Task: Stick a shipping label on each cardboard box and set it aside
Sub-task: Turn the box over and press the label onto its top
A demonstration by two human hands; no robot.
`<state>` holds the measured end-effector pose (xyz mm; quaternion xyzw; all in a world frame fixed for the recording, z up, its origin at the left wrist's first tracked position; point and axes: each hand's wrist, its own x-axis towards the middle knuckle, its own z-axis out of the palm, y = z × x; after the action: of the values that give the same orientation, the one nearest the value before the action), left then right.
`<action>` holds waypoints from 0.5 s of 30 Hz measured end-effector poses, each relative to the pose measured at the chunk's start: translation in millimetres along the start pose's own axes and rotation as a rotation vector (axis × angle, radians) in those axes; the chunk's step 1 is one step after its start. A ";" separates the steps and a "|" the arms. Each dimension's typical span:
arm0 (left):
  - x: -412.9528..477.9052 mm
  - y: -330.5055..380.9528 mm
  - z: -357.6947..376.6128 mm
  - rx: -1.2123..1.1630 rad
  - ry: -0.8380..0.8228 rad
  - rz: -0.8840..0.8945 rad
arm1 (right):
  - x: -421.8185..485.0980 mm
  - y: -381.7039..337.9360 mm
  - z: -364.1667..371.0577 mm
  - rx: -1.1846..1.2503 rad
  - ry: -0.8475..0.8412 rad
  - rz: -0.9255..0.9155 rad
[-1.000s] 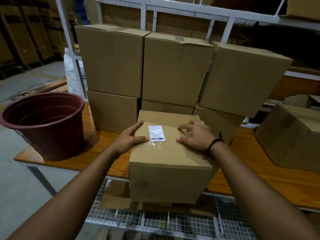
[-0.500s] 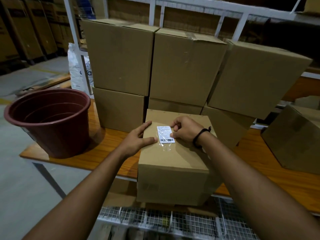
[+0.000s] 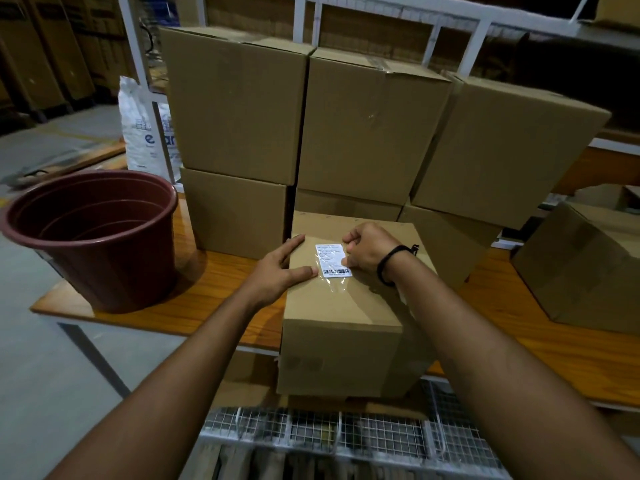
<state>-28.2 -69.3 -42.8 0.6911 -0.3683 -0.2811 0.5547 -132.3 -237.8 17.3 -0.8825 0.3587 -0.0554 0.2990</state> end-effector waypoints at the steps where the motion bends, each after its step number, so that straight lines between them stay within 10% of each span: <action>1: -0.5 0.2 0.2 -0.007 -0.001 0.001 | -0.5 -1.6 0.5 -0.012 0.002 0.006; 15: 1.6 -0.7 -1.0 -0.042 -0.011 0.008 | 1.3 -2.4 1.7 0.006 0.000 0.009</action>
<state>-26.3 -70.1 -43.2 0.6761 -0.3681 -0.2904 0.5683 -129.4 -236.5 17.1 -0.8801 0.3625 -0.0553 0.3017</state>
